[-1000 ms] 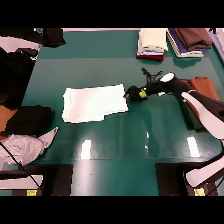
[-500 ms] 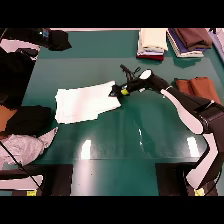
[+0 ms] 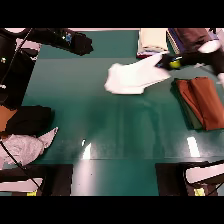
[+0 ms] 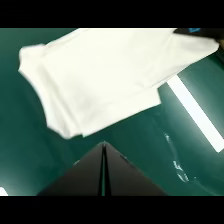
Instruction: Fold the shirts.
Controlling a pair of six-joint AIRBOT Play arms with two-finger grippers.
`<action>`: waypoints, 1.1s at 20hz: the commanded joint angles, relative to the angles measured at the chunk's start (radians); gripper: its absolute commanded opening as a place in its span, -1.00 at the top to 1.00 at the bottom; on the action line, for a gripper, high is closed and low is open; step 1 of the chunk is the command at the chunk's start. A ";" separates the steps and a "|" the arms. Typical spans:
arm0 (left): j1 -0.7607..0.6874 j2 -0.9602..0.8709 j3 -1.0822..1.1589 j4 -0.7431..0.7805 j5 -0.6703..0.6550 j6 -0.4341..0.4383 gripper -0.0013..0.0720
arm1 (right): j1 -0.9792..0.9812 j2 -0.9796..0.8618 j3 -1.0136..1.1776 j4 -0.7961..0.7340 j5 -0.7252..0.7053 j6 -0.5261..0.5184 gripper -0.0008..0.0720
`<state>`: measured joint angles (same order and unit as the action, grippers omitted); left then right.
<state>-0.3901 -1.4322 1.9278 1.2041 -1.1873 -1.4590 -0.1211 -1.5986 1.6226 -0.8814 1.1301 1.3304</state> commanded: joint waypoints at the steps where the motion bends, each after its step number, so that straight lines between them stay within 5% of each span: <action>1: -0.018 0.001 0.000 -0.001 0.028 -0.002 0.89 | -0.233 0.083 0.002 -0.037 0.034 0.008 0.92; 7: -0.018 0.001 0.000 -0.002 0.028 -0.034 0.89 | -0.481 0.103 0.003 -0.026 -0.029 0.008 0.92; 16: -0.018 0.001 -0.001 -0.005 0.027 -0.034 0.89 | -0.487 0.219 0.004 -0.029 -0.231 0.004 0.92; 22: -0.018 0.001 -0.001 -0.005 0.024 -0.033 0.89 | -0.487 0.318 0.003 -0.039 -0.139 0.004 0.92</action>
<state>-0.4072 -1.4322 1.9274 1.1999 -1.1606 -1.4921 -0.6083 -1.3182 1.6257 -0.9154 0.9390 1.3346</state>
